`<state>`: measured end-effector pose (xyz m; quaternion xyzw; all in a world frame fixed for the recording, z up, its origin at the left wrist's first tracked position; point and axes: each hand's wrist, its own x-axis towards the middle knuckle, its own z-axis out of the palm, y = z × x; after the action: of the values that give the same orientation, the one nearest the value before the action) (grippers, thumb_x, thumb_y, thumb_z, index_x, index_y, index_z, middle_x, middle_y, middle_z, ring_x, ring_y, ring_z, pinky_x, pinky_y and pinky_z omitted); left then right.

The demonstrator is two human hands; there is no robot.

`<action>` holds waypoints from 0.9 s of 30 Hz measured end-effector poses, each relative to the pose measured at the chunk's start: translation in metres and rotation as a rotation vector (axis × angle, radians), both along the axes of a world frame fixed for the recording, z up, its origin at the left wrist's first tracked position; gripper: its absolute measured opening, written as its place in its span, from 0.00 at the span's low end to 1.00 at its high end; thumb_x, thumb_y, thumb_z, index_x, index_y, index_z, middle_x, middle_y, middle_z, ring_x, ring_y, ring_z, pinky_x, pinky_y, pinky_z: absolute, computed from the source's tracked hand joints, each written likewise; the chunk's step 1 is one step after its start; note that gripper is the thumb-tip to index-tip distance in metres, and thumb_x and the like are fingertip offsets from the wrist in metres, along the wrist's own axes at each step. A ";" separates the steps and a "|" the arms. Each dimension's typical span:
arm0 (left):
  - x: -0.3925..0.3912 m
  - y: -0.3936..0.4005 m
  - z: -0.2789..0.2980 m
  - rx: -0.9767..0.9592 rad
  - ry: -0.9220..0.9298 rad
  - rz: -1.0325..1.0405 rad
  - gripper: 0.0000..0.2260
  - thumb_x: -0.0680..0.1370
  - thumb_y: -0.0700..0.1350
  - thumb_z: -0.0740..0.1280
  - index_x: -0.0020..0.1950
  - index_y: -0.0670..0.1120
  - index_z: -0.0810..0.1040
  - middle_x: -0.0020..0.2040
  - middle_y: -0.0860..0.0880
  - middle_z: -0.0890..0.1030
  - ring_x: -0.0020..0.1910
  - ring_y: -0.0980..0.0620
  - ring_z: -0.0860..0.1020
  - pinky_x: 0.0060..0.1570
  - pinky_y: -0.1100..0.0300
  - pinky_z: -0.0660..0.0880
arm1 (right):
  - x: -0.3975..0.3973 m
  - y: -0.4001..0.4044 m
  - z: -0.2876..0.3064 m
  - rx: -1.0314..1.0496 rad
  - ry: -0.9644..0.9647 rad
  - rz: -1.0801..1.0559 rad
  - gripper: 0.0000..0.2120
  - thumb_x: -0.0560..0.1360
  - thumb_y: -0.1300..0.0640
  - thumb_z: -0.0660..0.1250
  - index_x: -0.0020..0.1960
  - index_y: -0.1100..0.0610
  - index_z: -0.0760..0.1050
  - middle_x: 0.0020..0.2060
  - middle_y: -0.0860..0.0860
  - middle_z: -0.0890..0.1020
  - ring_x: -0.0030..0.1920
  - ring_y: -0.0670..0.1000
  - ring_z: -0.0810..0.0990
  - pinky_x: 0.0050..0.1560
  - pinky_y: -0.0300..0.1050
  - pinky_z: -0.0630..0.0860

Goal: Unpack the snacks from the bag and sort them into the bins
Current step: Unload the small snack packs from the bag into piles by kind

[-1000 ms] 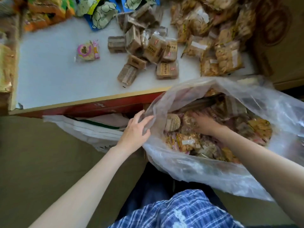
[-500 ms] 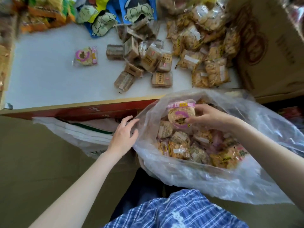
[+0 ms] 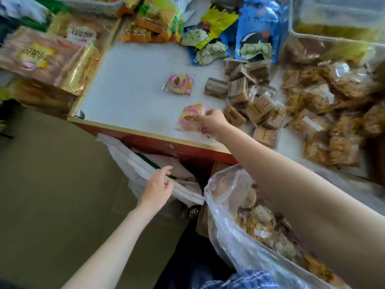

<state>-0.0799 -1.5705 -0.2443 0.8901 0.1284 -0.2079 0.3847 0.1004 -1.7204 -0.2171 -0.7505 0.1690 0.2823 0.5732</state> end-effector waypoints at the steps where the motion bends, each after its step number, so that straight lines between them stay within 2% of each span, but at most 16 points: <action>1: -0.001 0.004 -0.001 0.013 -0.002 0.000 0.18 0.80 0.39 0.58 0.71 0.45 0.66 0.64 0.48 0.72 0.53 0.54 0.75 0.54 0.60 0.73 | 0.008 0.013 -0.001 0.100 0.025 -0.066 0.09 0.74 0.59 0.70 0.49 0.61 0.71 0.39 0.56 0.76 0.30 0.50 0.74 0.30 0.41 0.76; 2: -0.002 0.007 -0.002 0.026 -0.003 -0.003 0.18 0.80 0.38 0.58 0.71 0.45 0.66 0.64 0.48 0.72 0.52 0.54 0.75 0.52 0.61 0.72 | 0.014 0.022 -0.002 0.240 0.062 -0.142 0.15 0.76 0.63 0.66 0.61 0.62 0.68 0.47 0.58 0.75 0.35 0.51 0.76 0.33 0.39 0.78; 3: -0.002 0.008 -0.003 0.039 0.001 -0.008 0.19 0.80 0.38 0.58 0.71 0.45 0.65 0.64 0.48 0.72 0.52 0.54 0.75 0.51 0.62 0.72 | 0.016 0.027 0.000 0.349 0.095 -0.197 0.24 0.78 0.66 0.62 0.71 0.62 0.59 0.55 0.60 0.73 0.40 0.53 0.77 0.39 0.37 0.78; 4: -0.003 0.009 -0.004 0.046 0.004 -0.015 0.19 0.80 0.38 0.58 0.71 0.45 0.65 0.64 0.48 0.72 0.52 0.54 0.75 0.51 0.63 0.72 | 0.014 0.027 0.002 0.381 0.105 -0.213 0.29 0.78 0.68 0.61 0.74 0.62 0.52 0.61 0.62 0.71 0.46 0.54 0.77 0.47 0.37 0.77; 5: -0.003 0.009 -0.005 0.047 0.010 -0.024 0.19 0.80 0.38 0.58 0.71 0.45 0.65 0.64 0.49 0.72 0.52 0.54 0.75 0.51 0.62 0.72 | 0.011 0.024 0.004 0.370 0.103 -0.202 0.30 0.77 0.69 0.61 0.75 0.64 0.51 0.64 0.64 0.69 0.51 0.56 0.76 0.53 0.39 0.75; 6: -0.003 0.007 -0.006 0.040 0.016 -0.035 0.19 0.80 0.38 0.58 0.71 0.46 0.65 0.64 0.49 0.71 0.52 0.54 0.75 0.52 0.62 0.72 | 0.005 0.017 0.007 0.359 0.098 -0.182 0.29 0.77 0.71 0.60 0.74 0.66 0.53 0.64 0.66 0.69 0.55 0.58 0.76 0.56 0.41 0.74; 8: -0.001 0.000 -0.007 0.015 0.031 -0.051 0.19 0.80 0.38 0.57 0.72 0.47 0.64 0.65 0.49 0.71 0.53 0.54 0.74 0.55 0.60 0.71 | -0.012 -0.009 0.010 0.350 0.087 -0.149 0.22 0.76 0.72 0.59 0.69 0.71 0.60 0.55 0.67 0.73 0.59 0.63 0.76 0.53 0.44 0.77; 10: 0.003 -0.010 -0.006 -0.007 0.023 -0.066 0.19 0.80 0.39 0.58 0.72 0.47 0.65 0.64 0.50 0.71 0.52 0.54 0.73 0.54 0.61 0.71 | -0.034 -0.046 0.016 0.275 0.048 -0.065 0.16 0.77 0.70 0.60 0.65 0.71 0.66 0.52 0.67 0.77 0.55 0.62 0.78 0.51 0.43 0.79; 13: 0.009 -0.031 -0.004 -0.002 -0.049 -0.139 0.19 0.79 0.40 0.60 0.70 0.49 0.67 0.64 0.50 0.71 0.53 0.56 0.73 0.53 0.61 0.71 | -0.072 -0.112 0.026 0.168 -0.015 0.075 0.11 0.78 0.67 0.60 0.60 0.64 0.72 0.52 0.61 0.80 0.48 0.56 0.82 0.51 0.42 0.80; 16: 0.012 -0.057 -0.001 -0.044 -0.074 -0.270 0.18 0.80 0.44 0.60 0.69 0.52 0.68 0.66 0.52 0.69 0.61 0.55 0.71 0.58 0.60 0.69 | -0.117 -0.173 0.024 0.096 -0.039 0.095 0.08 0.78 0.66 0.62 0.55 0.59 0.75 0.49 0.58 0.82 0.46 0.52 0.83 0.51 0.45 0.80; 18: 0.012 -0.075 -0.001 -0.064 -0.061 -0.370 0.17 0.80 0.46 0.61 0.69 0.53 0.69 0.68 0.52 0.66 0.66 0.54 0.67 0.59 0.63 0.65 | -0.148 -0.201 0.011 0.047 -0.017 0.089 0.09 0.76 0.69 0.62 0.54 0.62 0.76 0.48 0.58 0.82 0.45 0.50 0.83 0.49 0.44 0.80; 20: 0.011 -0.089 -0.003 -0.048 -0.022 -0.456 0.17 0.80 0.47 0.61 0.68 0.54 0.70 0.71 0.52 0.63 0.69 0.53 0.63 0.63 0.62 0.62 | -0.173 -0.219 -0.018 -0.167 -0.011 0.205 0.10 0.75 0.69 0.64 0.54 0.62 0.77 0.50 0.57 0.82 0.45 0.45 0.81 0.48 0.37 0.78; 21: 0.010 -0.095 -0.005 -0.025 -0.004 -0.492 0.17 0.79 0.47 0.61 0.68 0.54 0.70 0.73 0.51 0.61 0.71 0.51 0.61 0.66 0.58 0.61 | -0.181 -0.225 -0.035 -0.280 0.008 0.286 0.11 0.75 0.68 0.64 0.56 0.61 0.78 0.52 0.56 0.82 0.48 0.46 0.81 0.50 0.38 0.76; 24: 0.006 -0.103 -0.007 0.051 0.024 -0.547 0.17 0.80 0.47 0.61 0.69 0.53 0.70 0.74 0.50 0.59 0.73 0.49 0.59 0.69 0.54 0.59 | -0.196 -0.229 -0.080 -0.473 0.138 0.402 0.20 0.76 0.61 0.64 0.68 0.60 0.70 0.63 0.56 0.75 0.60 0.56 0.75 0.57 0.46 0.73; 27: 0.007 -0.103 -0.006 0.094 0.011 -0.558 0.18 0.80 0.46 0.61 0.69 0.52 0.69 0.74 0.50 0.60 0.72 0.50 0.60 0.66 0.57 0.61 | -0.199 -0.216 -0.110 -0.566 0.202 0.484 0.30 0.77 0.57 0.64 0.75 0.58 0.56 0.68 0.59 0.70 0.65 0.58 0.71 0.58 0.45 0.69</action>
<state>-0.0730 -1.6733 -0.2507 0.9067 -0.1100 -0.3046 0.2703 -0.0982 -1.9361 -0.3274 -0.8656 0.1141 0.4241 0.2407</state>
